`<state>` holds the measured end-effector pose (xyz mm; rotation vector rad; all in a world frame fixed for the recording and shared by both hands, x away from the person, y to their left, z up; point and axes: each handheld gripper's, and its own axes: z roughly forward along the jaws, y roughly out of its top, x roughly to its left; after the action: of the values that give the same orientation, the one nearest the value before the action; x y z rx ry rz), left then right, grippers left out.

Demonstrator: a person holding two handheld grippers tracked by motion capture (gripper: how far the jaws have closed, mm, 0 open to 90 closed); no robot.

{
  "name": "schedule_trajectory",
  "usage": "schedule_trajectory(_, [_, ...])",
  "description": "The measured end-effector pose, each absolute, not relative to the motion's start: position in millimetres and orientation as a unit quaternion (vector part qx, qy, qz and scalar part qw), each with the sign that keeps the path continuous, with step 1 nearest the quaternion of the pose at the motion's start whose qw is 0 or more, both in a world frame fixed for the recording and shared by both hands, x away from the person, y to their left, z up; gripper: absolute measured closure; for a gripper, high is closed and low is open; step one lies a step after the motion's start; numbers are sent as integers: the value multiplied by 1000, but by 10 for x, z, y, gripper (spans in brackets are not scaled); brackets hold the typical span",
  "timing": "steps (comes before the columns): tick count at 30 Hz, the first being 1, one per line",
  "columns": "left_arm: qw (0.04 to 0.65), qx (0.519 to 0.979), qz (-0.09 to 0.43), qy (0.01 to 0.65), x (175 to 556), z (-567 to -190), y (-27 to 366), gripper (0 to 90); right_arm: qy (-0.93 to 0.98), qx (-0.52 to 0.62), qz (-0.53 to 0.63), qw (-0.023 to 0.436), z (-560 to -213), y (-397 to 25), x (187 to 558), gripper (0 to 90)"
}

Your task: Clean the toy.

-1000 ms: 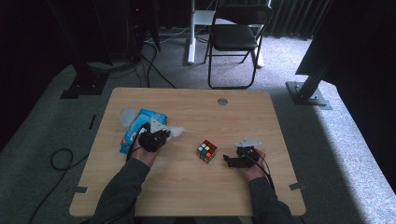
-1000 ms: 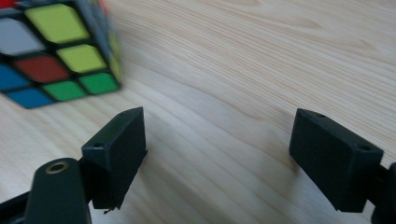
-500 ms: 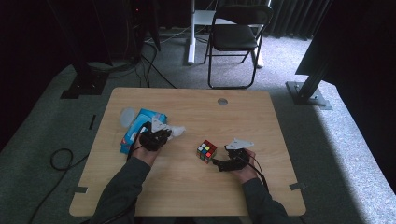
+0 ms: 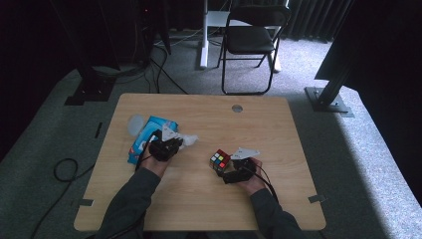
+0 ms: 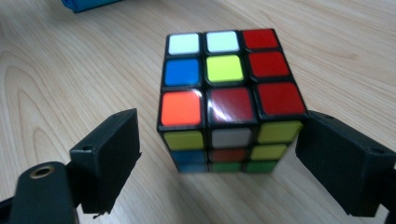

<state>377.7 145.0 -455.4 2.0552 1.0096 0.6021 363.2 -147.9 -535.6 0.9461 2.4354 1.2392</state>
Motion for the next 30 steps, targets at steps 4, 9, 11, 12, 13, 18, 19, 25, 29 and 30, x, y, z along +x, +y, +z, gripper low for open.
schedule_trajectory(4, [379, 803, 235, 396, 3780, -4555, 1459, 873, 838, 325, 419, 128, -5412, -1432, 3673, 150])
schedule_trajectory(9, [381, 804, 231, 395, 3782, -4565, 1444, 873, 836, 328, 420, 132, -5450, -1420, 3696, 214])
schedule_trajectory(11, [381, 805, 230, 393, 3782, -4570, 1429, 873, 834, 332, 418, 137, -5454, -1425, 3701, 229])
schedule_trajectory(12, [381, 806, 229, 392, 3781, -4569, 1422, 873, 835, 333, 418, 134, -5457, -1432, 3706, 247])
schedule_trajectory(13, [381, 806, 229, 390, 3782, -4568, 1416, 873, 835, 332, 419, 133, -5461, -1438, 3711, 267])
schedule_trajectory(18, [382, 808, 228, 387, 3785, -4560, 1388, 873, 838, 322, 419, 135, -5456, -1434, 3698, 336])
schedule_trajectory(19, [382, 808, 228, 387, 3787, -4559, 1384, 873, 838, 320, 420, 135, -5455, -1437, 3699, 337])
schedule_trajectory(25, [382, 809, 227, 384, 3790, -4563, 1363, 873, 840, 317, 419, 137, -5450, -1442, 3690, 341])
schedule_trajectory(29, [382, 811, 225, 382, 3786, -4568, 1349, 873, 839, 312, 423, 139, -5426, -1434, 3673, 341])
schedule_trajectory(30, [382, 811, 225, 381, 3784, -4566, 1346, 873, 840, 310, 424, 139, -5417, -1435, 3670, 341])
